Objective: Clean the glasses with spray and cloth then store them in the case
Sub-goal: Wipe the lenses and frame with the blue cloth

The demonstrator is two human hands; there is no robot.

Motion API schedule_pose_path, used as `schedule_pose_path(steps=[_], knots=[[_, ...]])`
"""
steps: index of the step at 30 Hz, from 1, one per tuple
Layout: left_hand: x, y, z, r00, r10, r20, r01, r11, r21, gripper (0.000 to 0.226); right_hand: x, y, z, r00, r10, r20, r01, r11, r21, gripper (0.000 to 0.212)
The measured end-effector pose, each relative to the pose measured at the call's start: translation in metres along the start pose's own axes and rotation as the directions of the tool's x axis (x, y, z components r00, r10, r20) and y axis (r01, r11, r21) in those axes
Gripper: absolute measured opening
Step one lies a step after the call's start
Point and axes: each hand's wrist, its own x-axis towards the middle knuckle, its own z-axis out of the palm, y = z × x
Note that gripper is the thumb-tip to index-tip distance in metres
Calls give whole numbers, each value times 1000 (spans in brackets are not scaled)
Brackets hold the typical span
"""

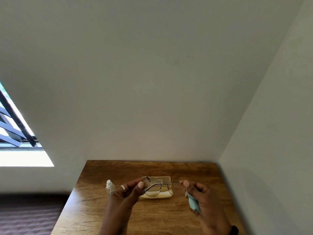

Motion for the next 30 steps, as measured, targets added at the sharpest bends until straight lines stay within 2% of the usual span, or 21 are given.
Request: schedule_pose_path(steps=[7, 14, 21, 23, 26, 30], knots=[[4, -7, 2, 997, -78, -8, 77, 992, -101, 25, 0, 0, 0, 1000, 7, 18, -7, 1000, -3, 21], [3, -11, 3, 997, -74, -30, 69, 990, -123, 25, 2, 3, 1, 999, 30, 30, -30, 999, 29, 21], [5, -13, -1, 996, -86, -36, 81, 990, -116, 37, 5, 6, 3, 997, 63, 38, -66, 996, 66, 21], [6, -14, -2, 995, -89, -34, 85, 990, -114, 36, 6, 7, 4, 997, 74, 36, -76, 995, 68, 25], [6, -15, -3, 997, -69, -42, 65, 993, -96, 33, 9, 11, 4, 996, 90, 26, -93, 991, 97, 21], [7, -15, -4, 998, -36, -60, 32, 998, -59, 19, 9, 11, 3, 990, 132, 55, -137, 985, 108, 28]])
